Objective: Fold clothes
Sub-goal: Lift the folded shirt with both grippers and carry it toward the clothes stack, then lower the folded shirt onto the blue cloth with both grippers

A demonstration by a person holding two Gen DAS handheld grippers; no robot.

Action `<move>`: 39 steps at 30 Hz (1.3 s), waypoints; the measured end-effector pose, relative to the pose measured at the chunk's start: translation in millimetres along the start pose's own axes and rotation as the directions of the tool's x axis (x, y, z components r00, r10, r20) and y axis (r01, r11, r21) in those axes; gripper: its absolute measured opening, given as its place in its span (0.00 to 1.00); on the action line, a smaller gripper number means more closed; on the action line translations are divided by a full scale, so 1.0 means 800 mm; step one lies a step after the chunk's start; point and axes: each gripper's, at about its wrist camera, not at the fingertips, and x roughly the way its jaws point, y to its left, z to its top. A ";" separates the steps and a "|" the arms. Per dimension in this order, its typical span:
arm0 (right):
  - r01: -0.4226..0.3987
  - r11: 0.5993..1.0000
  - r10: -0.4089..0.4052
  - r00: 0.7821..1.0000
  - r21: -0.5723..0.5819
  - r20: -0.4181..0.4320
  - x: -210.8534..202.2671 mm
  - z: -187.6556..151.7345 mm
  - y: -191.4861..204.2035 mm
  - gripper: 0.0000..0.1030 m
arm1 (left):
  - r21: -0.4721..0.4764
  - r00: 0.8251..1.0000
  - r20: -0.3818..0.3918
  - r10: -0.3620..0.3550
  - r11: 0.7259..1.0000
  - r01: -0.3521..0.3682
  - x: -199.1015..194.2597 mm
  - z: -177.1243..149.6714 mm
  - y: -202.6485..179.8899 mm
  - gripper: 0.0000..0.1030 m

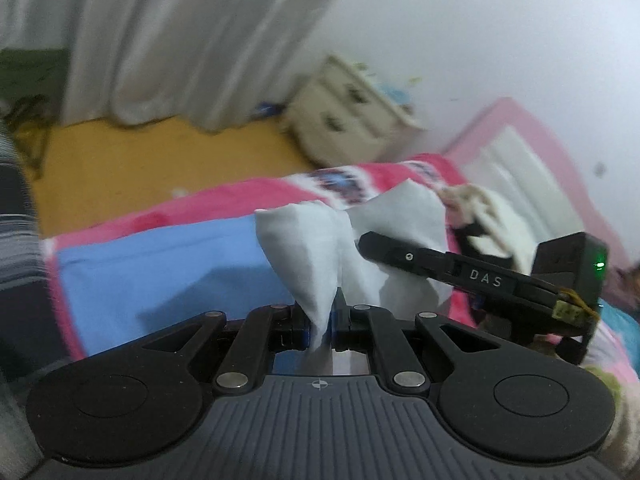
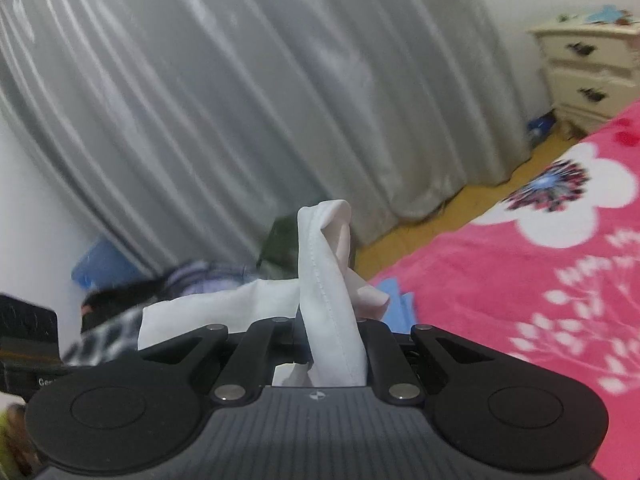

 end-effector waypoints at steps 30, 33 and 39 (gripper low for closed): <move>0.105 0.994 -0.102 0.988 0.021 -0.115 0.130 0.029 -0.046 0.48 | 0.051 0.917 -0.090 0.389 0.921 -0.385 0.044 0.037 0.036 0.21; 0.128 0.990 -0.125 0.991 0.058 -0.054 0.105 0.039 -0.057 0.54 | 0.023 0.919 -0.046 0.392 0.920 -0.391 0.033 0.038 0.036 0.25; 0.143 0.989 -0.145 0.988 0.033 0.051 0.043 0.060 -0.055 0.50 | -0.045 0.909 0.048 0.414 0.910 -0.412 -0.014 0.039 0.027 0.27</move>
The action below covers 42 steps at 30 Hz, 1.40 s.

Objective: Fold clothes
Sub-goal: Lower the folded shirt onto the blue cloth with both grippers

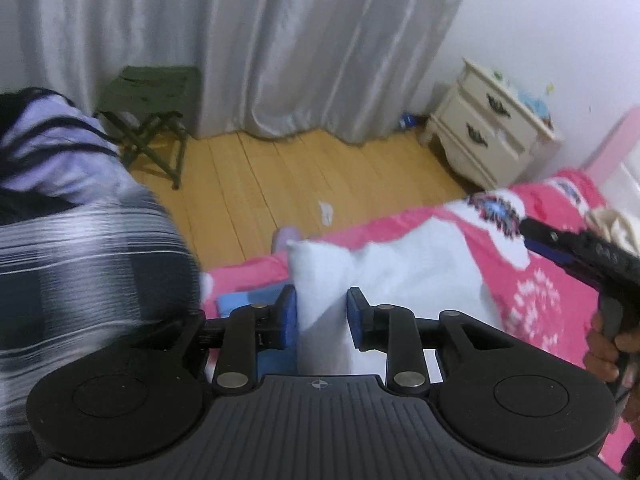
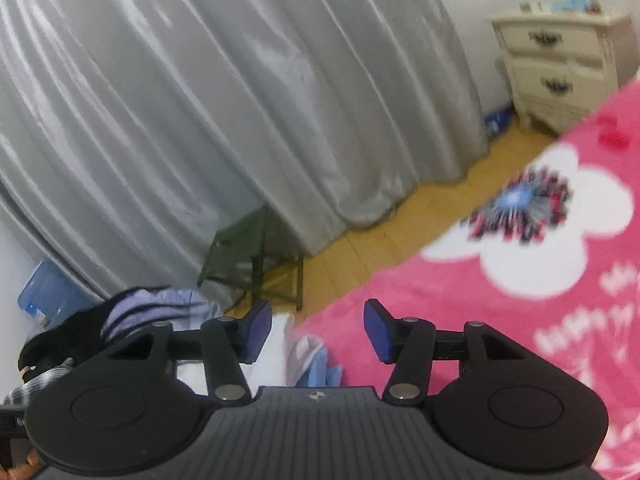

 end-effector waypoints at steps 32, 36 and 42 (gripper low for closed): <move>-0.030 0.931 -0.076 0.959 -0.363 -0.275 -0.158 -0.096 0.050 0.23 | 0.398 0.936 -0.314 -0.162 0.872 0.284 -0.015 -0.088 -0.070 0.46; 0.048 0.936 -0.165 0.934 -0.348 -0.317 -0.171 -0.131 0.049 0.23 | 0.468 0.897 -0.397 -0.193 0.799 0.379 -0.030 -0.137 -0.081 0.46; 0.052 0.921 -0.213 0.898 -0.387 -0.385 -0.176 -0.130 0.073 0.23 | 0.580 0.913 -0.404 -0.059 0.755 0.306 -0.025 -0.193 -0.079 0.46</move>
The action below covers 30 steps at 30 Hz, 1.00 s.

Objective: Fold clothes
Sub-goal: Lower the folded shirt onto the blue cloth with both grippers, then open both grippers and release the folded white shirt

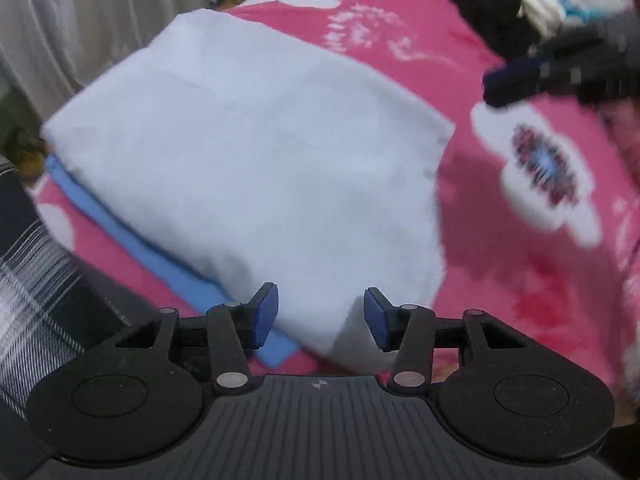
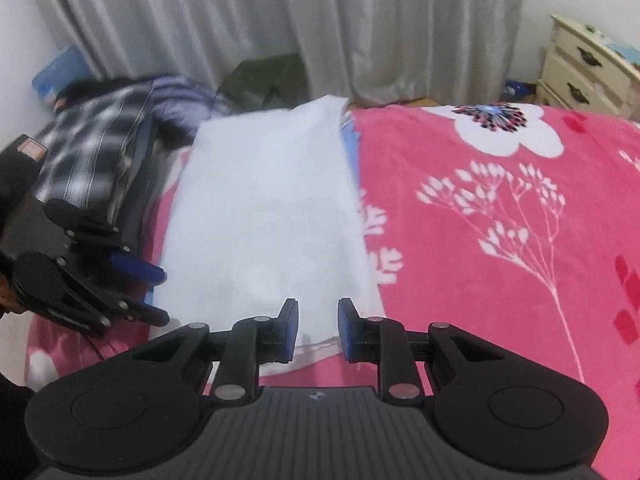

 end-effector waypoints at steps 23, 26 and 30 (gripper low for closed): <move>0.102 0.994 -0.103 0.995 -0.024 -0.016 0.107 0.000 -0.006 0.23 | -0.026 0.982 -0.023 0.190 0.981 -0.190 0.014 0.001 -0.027 0.51; 0.162 0.987 -0.163 0.984 -0.022 -0.067 0.127 -0.011 -0.005 0.23 | -0.057 0.972 -0.021 0.233 0.971 -0.234 0.014 0.000 -0.031 0.51; 0.135 0.991 -0.135 0.991 0.000 -0.006 0.090 -0.011 0.000 0.23 | -0.151 0.961 -0.009 0.276 0.950 -0.274 0.004 0.005 -0.034 0.54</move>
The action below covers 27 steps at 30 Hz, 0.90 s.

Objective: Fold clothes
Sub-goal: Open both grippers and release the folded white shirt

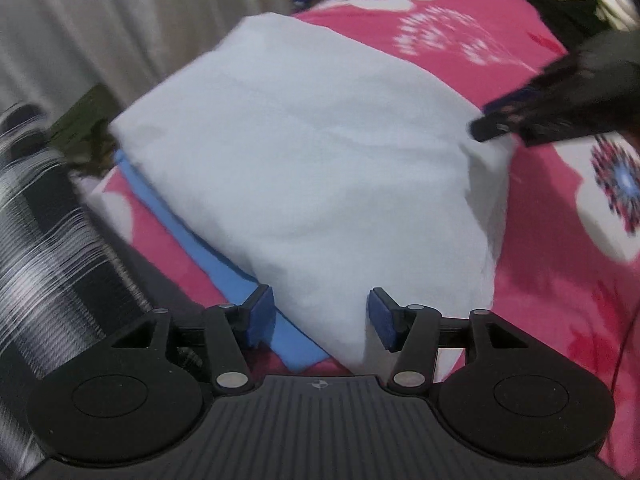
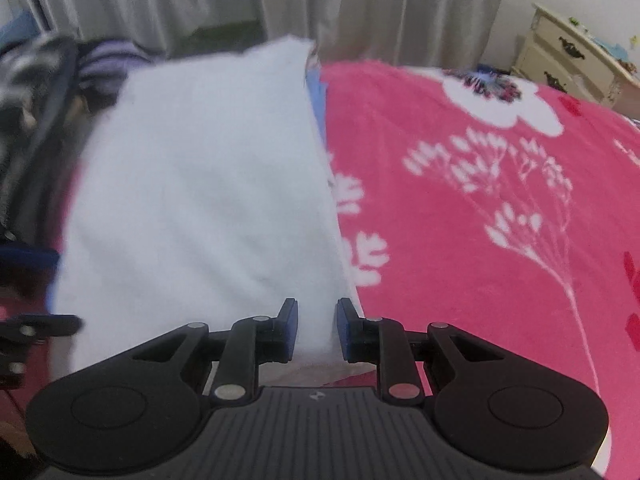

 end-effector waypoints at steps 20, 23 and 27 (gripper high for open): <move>-0.053 0.998 0.056 0.992 0.028 -0.115 0.035 -0.043 0.031 0.21 | -0.018 0.993 -0.019 0.117 0.993 -0.118 0.006 -0.015 -0.028 0.65; -0.050 0.998 0.054 0.992 0.033 -0.113 0.036 -0.044 0.032 0.21 | -0.011 0.992 -0.024 0.122 0.992 -0.122 0.007 -0.015 -0.031 0.68; -0.055 0.998 0.058 0.992 0.032 -0.109 0.036 -0.045 0.033 0.21 | -0.005 0.992 -0.019 0.124 0.992 -0.124 0.007 -0.016 -0.030 0.69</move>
